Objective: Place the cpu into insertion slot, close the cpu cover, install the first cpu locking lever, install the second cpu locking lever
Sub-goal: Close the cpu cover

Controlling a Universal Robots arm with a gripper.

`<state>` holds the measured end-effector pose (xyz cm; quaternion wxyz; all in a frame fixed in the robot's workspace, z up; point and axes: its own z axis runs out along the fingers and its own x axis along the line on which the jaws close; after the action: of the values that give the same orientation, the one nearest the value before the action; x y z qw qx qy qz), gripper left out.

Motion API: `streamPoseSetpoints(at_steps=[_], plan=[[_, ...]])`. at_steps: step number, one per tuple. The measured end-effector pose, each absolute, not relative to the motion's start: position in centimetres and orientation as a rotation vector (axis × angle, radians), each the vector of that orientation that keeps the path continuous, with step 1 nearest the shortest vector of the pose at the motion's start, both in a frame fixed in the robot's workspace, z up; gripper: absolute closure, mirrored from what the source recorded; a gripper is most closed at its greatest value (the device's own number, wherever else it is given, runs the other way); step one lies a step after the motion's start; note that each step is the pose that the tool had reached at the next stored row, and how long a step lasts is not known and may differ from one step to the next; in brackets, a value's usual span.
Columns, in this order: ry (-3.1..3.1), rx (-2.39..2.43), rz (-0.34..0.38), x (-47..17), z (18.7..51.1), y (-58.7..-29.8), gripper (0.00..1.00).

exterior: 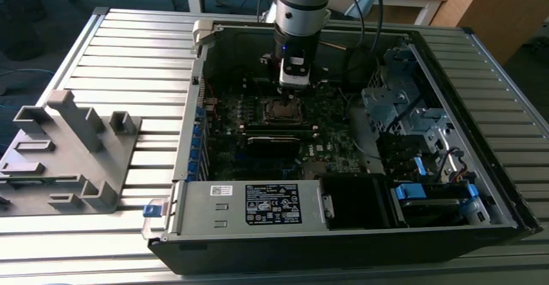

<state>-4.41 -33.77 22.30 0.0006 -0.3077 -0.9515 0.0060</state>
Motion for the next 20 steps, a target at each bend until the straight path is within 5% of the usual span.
streamPoseSetpoints(at_steps=[20], plan=[[-3.116, -0.41, 0.019, -4.41, 22.17, -33.77, 0.89]])
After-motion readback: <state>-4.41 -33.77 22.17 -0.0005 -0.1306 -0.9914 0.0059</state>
